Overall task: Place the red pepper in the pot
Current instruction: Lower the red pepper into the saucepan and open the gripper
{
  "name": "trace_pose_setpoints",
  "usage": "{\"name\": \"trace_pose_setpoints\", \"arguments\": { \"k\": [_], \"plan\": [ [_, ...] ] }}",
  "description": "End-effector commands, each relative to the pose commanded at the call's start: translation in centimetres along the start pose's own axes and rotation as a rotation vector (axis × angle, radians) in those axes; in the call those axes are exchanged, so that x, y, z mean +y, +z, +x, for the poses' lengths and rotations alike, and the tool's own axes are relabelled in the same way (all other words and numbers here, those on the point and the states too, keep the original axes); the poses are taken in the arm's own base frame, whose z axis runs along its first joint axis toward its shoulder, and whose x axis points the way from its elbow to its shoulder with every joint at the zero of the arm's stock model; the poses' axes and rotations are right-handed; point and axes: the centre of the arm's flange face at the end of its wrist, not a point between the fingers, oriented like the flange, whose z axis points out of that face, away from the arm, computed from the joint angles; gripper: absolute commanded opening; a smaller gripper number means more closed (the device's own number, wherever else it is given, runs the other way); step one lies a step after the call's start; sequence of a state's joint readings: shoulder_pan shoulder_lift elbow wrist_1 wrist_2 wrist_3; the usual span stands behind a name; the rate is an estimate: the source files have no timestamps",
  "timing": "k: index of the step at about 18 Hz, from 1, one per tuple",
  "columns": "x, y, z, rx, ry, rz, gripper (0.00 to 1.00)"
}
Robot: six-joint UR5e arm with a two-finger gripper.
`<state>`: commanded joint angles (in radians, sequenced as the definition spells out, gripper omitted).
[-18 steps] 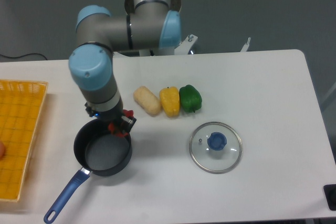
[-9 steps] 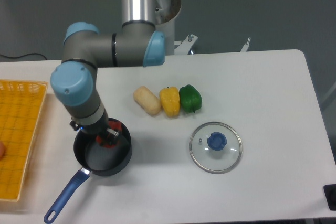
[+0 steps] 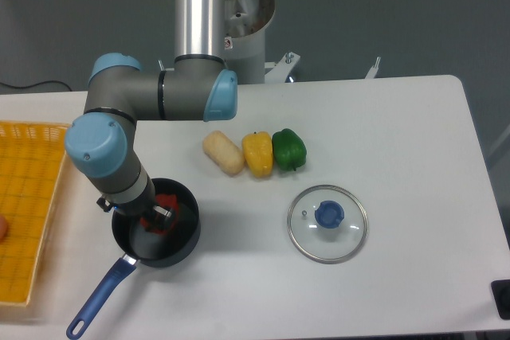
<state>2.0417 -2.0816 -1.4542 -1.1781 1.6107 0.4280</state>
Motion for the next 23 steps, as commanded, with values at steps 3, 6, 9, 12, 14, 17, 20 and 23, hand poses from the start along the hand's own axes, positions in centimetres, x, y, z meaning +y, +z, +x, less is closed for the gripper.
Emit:
{"name": "trace_pose_setpoints", "arguments": {
  "k": [3,6,9,12,14,17,20,23],
  "plan": [
    [-0.1,0.8,0.0,0.008,0.002,-0.01,0.38],
    [-0.2,1.1,0.1,0.011,0.005,-0.013,0.38],
    [-0.3,1.5,0.1,0.014,0.005,-0.017,0.38],
    [-0.4,2.1,0.1,0.018,0.007,-0.025,0.38],
    [-0.5,2.6,0.1,0.019,0.006,-0.031,0.38],
    [-0.7,2.8,-0.1,0.012,0.004,-0.018,0.38],
    [-0.8,3.2,-0.1,0.011,0.004,-0.02,0.38],
    [-0.8,3.3,-0.1,0.012,0.006,-0.022,0.38]
  ]
}}
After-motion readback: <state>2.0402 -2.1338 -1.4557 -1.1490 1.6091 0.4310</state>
